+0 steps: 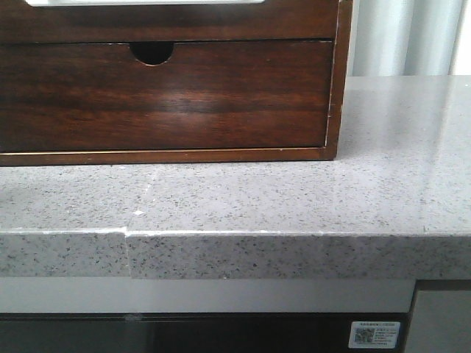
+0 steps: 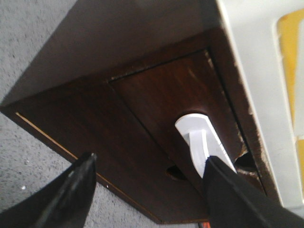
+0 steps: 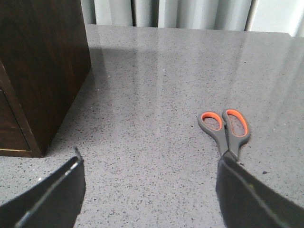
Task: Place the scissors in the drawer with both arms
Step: 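Grasp the white drawer handle with the left gripper, then pull the drawer open toward the robot with the left gripper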
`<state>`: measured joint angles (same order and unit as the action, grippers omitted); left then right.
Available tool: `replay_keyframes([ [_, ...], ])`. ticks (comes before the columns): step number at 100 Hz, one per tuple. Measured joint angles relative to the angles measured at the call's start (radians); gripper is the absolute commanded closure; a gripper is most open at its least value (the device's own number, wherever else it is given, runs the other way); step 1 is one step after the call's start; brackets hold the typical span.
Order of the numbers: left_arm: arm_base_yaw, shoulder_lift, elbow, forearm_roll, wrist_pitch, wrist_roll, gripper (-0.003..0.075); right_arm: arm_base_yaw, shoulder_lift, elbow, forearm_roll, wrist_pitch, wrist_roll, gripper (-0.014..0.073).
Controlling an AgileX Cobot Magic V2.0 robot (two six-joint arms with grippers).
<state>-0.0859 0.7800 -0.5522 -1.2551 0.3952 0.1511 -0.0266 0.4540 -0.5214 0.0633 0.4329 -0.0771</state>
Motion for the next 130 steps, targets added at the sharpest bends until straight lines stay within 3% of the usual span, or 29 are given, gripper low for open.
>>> replay_keyframes([
  [23,0.000,0.158,-0.092,-0.235,0.106,0.271,0.0283,0.000,0.000,0.000,0.000,0.000,0.000,0.0078],
  [61,0.000,0.385,-0.152,-0.504,0.328,0.580,0.0283,0.000,0.000,0.000,0.000,0.000,0.000,0.0078],
  [99,0.000,0.530,-0.197,-0.516,0.473,0.637,0.0286,0.000,0.000,0.000,0.000,0.000,0.000,0.0078],
  [130,0.000,0.537,-0.213,-0.518,0.504,0.656,0.0456,0.000,0.000,0.000,0.000,0.000,0.000,0.0078],
])
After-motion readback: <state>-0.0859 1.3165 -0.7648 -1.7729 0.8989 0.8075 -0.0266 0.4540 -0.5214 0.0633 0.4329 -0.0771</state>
